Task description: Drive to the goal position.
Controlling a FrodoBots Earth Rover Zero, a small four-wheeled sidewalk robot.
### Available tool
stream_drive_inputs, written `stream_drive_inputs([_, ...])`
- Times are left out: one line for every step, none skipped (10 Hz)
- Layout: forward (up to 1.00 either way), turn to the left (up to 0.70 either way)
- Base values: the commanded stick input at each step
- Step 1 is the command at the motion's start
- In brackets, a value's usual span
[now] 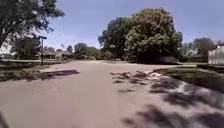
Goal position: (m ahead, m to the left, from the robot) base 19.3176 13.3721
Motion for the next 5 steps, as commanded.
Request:
stream_drive_inputs([0.7,0.0])
stream_drive_inputs([0.7,0.0])
stream_drive_inputs([0.7,0.0])
stream_drive_inputs([0.7,0.0])
stream_drive_inputs([0.7,0.0])
